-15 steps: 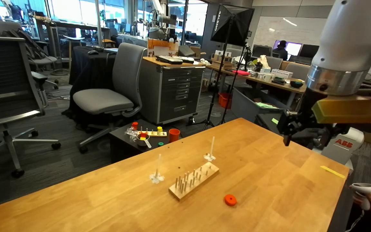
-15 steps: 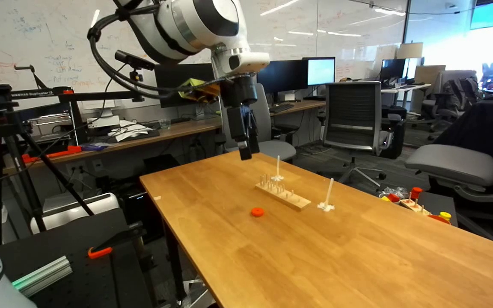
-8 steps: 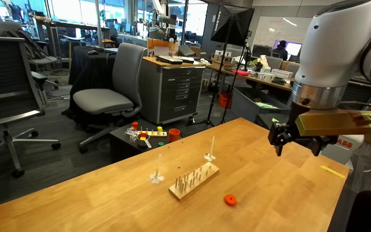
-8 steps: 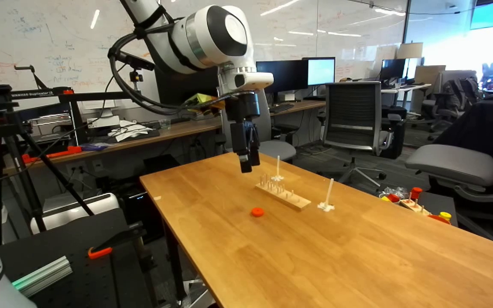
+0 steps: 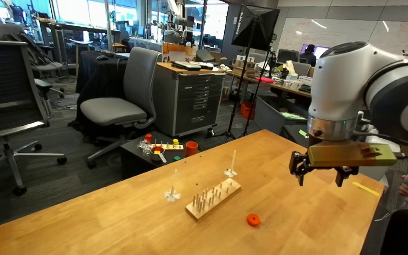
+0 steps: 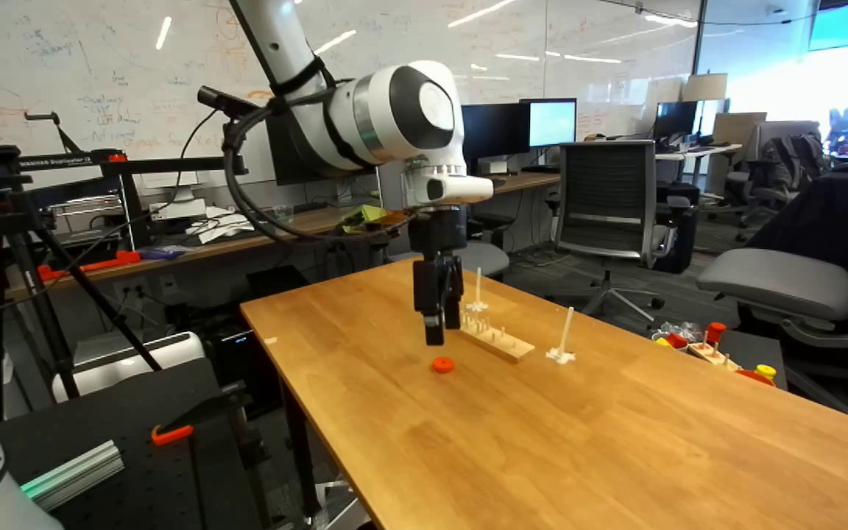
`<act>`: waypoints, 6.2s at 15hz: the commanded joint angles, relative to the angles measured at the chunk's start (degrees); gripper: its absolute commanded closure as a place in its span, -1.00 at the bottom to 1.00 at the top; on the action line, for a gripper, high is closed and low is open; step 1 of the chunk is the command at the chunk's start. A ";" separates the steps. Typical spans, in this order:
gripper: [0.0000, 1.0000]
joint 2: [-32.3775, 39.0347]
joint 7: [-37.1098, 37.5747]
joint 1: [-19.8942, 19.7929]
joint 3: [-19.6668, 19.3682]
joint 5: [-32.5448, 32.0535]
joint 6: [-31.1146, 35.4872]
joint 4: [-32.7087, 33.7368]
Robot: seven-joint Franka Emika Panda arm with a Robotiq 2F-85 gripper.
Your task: Pick up the orange object and put it on the object
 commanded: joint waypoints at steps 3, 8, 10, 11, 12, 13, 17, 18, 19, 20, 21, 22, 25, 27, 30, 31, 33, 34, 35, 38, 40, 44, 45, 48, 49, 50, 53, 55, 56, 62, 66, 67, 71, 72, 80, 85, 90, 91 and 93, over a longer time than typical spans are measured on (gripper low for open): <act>-1.00 15.31 1.45 4.82 -4.61 6.46 2.02 11.89; -1.00 23.54 0.87 8.37 -5.50 12.68 2.48 20.06; -1.00 25.45 1.00 9.89 -6.19 13.52 2.49 22.64; -1.00 26.29 0.98 10.47 -6.43 14.01 2.36 23.91; -1.00 26.90 1.05 11.08 -6.78 14.24 2.37 24.94; -1.00 27.43 1.10 11.70 -7.15 14.35 2.39 25.92; -1.00 29.07 0.95 12.68 -7.30 15.50 2.58 28.50; -1.00 29.37 0.65 12.53 -6.87 16.30 2.56 28.78; -1.00 29.61 0.67 12.65 -6.73 16.87 2.65 28.98; -1.00 29.83 0.52 12.58 -6.39 17.69 2.73 29.02; -1.00 30.09 0.57 12.77 -6.35 18.22 2.83 29.08; -1.00 30.15 0.41 12.74 -6.06 19.08 2.94 28.92; -1.00 30.55 0.29 12.92 -5.63 21.07 3.33 28.62; -1.00 30.54 0.19 12.86 -5.45 22.03 3.45 28.50; -1.00 30.63 0.32 12.91 -5.15 23.39 3.88 28.28; -1.00 30.69 0.39 13.00 -5.06 23.79 3.98 28.21; -1.00 30.97 0.58 13.31 -4.94 24.25 4.37 28.05; -1.00 31.07 0.51 13.33 -4.82 24.58 4.39 28.03; -1.00 31.20 0.55 13.48 -4.90 24.74 4.48 28.01; -0.32 31.46 0.43 13.58 -5.17 25.01 5.07 27.80; 0.02 31.66 0.32 13.56 -5.41 25.14 5.35 27.67; 0.39 31.05 0.37 13.55 -5.95 24.81 4.43 27.03; 0.51 30.93 0.43 13.59 -6.09 24.70 4.25 26.95; 0.65 30.26 0.41 13.69 -6.36 24.34 3.50 26.76; 0.69 29.76 0.43 13.86 -6.60 23.96 3.09 26.67; 0.70 29.35 0.43 13.93 -6.86 23.68 2.73 26.53; 1.00 28.01 0.46 13.79 -7.55 23.12 1.36 26.48; 0.92 28.00 0.59 13.78 -8.45 22.74 1.26 26.65; 0.92 28.04 0.60 13.71 -8.81 22.63 1.19 26.65; 0.05 28.02 0.99 14.03 -10.19 22.06 0.94 26.61; -0.60 27.36 1.44 14.84 -10.82 20.61 0.68 26.21; -0.74 27.16 1.49 14.96 -10.91 20.24 0.66 26.15; -1.00 25.49 2.24 16.22 -12.19 17.49 0.61 25.11; -1.00 24.70 2.21 16.73 -12.90 16.14 0.44 24.63; -1.00 23.53 3.89 18.08 -15.46 7.54 2.98 22.85; -1.00 25.18 6.39 18.15 -15.00 8.51 7.15 22.50; -1.00 25.94 9.06 18.68 -15.50 9.08 11.52 21.79; -1.00 26.03 9.28 18.42 -15.22 9.58 12.23 21.59; -1.00 26.40 9.72 17.95 -14.68 10.60 13.43 21.16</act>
